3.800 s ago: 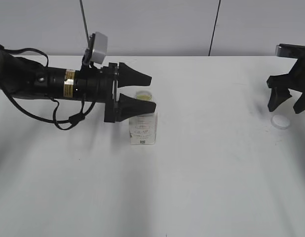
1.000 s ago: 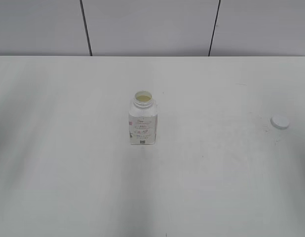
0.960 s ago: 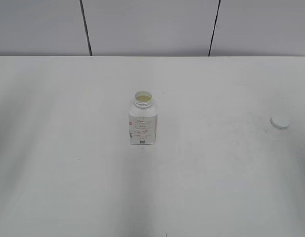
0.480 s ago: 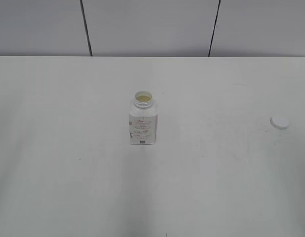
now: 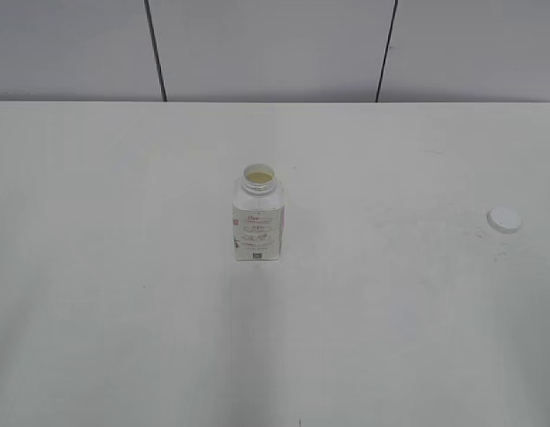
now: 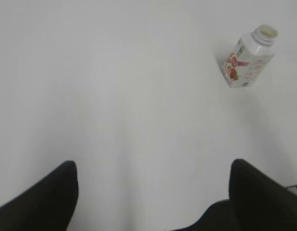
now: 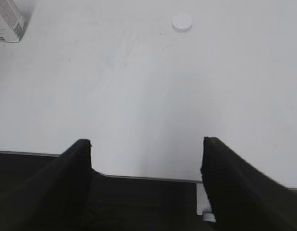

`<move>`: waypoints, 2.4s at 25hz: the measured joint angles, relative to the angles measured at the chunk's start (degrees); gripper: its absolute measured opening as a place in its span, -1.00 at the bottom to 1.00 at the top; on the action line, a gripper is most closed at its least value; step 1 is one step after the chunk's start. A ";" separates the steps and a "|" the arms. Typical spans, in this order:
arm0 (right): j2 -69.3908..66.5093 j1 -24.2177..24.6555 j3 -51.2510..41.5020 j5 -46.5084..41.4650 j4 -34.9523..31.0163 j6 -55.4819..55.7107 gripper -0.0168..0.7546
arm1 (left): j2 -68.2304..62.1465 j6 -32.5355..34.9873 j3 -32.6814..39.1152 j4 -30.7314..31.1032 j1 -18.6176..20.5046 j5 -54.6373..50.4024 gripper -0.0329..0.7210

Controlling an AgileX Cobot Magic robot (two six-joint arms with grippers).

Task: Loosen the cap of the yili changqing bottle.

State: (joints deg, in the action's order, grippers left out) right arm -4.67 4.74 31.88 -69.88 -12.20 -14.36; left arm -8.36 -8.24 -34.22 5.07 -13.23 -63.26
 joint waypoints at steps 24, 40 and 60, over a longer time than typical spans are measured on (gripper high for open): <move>5.11 0.00 -2.35 6.21 2.74 -0.51 0.51 | 8.69 4.83 4.37 -4.47 0.70 2.56 0.59; 5.11 -1.83 -2.37 6.21 3.97 -0.51 0.51 | 8.80 4.83 4.37 -5.07 9.30 2.62 0.56; 5.11 -4.77 -2.37 6.21 4.02 -0.51 0.51 | 8.80 4.83 4.37 -5.37 11.98 2.62 0.49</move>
